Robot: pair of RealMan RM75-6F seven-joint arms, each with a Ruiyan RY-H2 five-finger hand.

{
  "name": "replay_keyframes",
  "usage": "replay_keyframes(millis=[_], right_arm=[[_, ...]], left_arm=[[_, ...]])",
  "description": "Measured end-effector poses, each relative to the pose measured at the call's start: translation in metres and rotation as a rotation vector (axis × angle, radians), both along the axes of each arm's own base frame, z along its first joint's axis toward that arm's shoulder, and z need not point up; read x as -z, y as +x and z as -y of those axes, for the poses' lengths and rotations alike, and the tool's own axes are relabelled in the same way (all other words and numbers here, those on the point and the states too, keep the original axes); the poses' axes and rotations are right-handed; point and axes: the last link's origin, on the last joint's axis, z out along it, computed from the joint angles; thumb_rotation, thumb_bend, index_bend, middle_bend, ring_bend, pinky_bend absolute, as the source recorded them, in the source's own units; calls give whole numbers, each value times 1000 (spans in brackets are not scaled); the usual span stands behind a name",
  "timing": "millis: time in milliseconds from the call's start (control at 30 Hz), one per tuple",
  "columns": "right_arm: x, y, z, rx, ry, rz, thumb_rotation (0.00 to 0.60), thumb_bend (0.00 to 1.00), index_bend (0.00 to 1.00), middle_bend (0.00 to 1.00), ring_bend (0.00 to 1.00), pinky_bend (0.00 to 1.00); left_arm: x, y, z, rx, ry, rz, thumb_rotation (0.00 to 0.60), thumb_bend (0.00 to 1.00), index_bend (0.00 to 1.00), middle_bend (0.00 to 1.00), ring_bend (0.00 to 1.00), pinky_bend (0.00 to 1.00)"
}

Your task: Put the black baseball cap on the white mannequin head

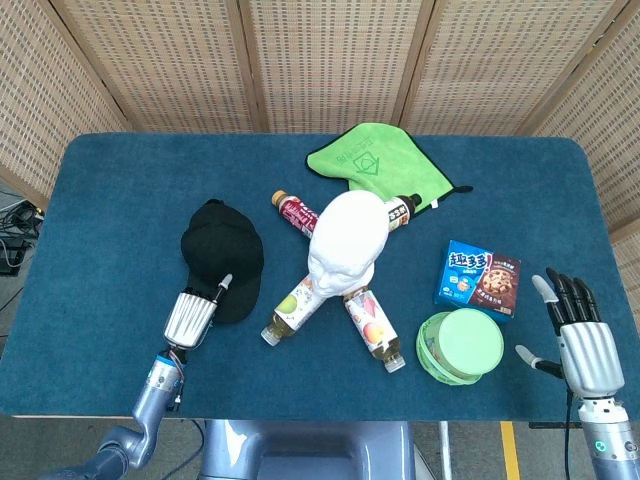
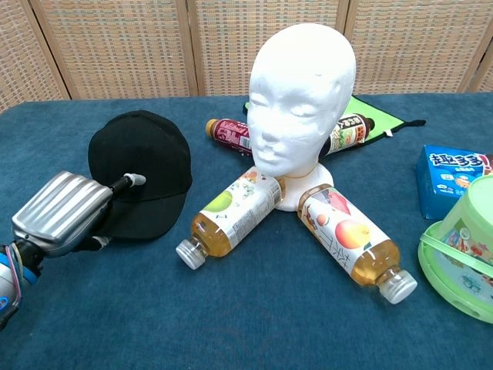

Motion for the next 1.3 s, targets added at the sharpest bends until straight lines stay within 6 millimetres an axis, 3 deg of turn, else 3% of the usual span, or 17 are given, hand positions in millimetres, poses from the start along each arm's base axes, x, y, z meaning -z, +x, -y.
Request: replay_keyframes(millis=[167,233,500,900,1100,1300], right_arm=[[0,-1,0,4,0,0,600,51,3,0,0,0],[0,-1,1,5,0,0,600,51,3,0,0,0],[-1,-1,0,3,-3,3,600,51,3,0,0,0],[-2,-1,0,5,-5,4,600,51,3,0,0,0],[-3,-2,0,7,-9,9,600,51,3,0,0,0],[-4,-1,0,3,-10,11,600,51,3,0,0,0]], left_arm=[[1,3,-2,43,9,-47,600,509,735,874,831,702],[-1,5,-4,69,18,-65,600,540,796,885,839,706],[-13,6,-10,167,58,-165,600,652,803,907,862,741],[-26,1,-14,213,88,-232,600,680,821,907,864,748],[-47,-1,-22,291,145,-311,600,682,822,907,864,747],[-80,-3,-33,397,217,-392,600,669,826,907,864,747]])
